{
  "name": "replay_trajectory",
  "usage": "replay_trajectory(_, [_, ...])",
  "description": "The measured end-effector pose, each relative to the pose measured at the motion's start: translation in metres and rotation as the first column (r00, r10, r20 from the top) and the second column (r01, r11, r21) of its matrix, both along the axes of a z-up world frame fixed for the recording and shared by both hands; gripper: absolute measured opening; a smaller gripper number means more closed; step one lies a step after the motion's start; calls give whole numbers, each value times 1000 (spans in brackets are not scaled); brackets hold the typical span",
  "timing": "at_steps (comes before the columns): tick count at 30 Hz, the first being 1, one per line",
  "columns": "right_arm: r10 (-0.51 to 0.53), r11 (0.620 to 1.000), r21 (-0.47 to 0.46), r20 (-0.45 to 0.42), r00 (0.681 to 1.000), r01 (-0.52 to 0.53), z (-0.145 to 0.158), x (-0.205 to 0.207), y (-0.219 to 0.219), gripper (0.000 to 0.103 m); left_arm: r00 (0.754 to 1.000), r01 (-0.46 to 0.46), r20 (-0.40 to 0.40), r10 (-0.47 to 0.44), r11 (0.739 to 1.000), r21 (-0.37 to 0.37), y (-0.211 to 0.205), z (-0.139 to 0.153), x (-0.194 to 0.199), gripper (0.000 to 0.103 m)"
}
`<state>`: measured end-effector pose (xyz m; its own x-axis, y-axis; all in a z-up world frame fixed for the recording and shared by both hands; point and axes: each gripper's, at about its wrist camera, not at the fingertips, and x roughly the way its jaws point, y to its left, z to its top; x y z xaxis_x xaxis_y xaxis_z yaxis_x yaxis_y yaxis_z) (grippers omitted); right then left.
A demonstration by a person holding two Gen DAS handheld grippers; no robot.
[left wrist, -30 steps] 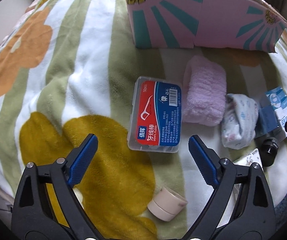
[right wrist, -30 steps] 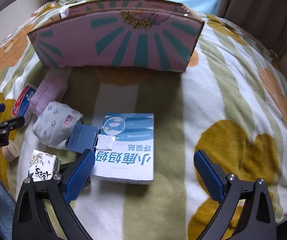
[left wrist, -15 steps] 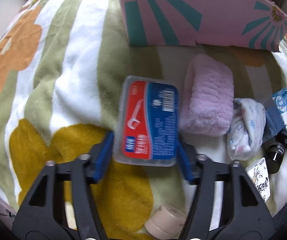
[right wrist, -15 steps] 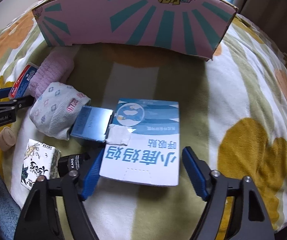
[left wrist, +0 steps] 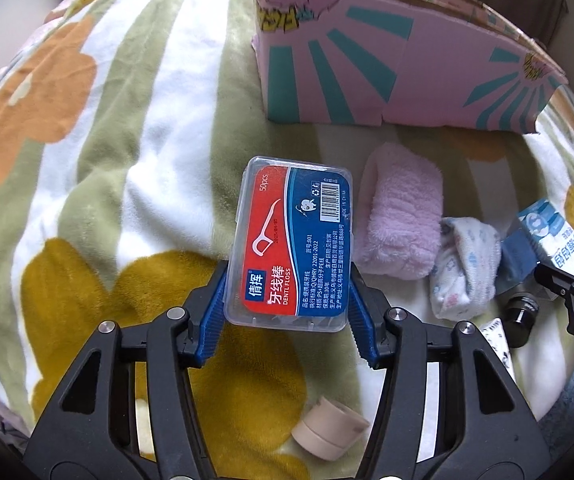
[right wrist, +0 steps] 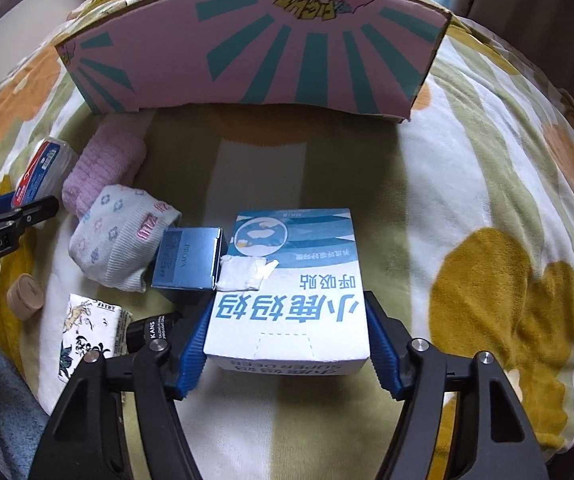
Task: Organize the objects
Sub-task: 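Carry both boxes over the pink box and release them inside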
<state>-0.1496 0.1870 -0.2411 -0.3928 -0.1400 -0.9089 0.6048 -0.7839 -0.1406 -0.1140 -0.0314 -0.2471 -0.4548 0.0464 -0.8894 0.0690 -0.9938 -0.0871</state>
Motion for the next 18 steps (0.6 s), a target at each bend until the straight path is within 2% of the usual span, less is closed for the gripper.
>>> replay_trajectory(8, [2,998,-60,-28,1000,-3,30,12,7,64,999,-11,-51,12,999,33,-10,19,15,50])
replay_trajectory(12, [-8,996,-94,-44,999,4,47,15,13,64,997,-14,-81,15,1000,17,-3,39,24,50])
replay_trajectory(18, [-11,989,-146,-85,996,-2,89,10,5,64,991,6,-132,-2,999,35,-8,74,30,50])
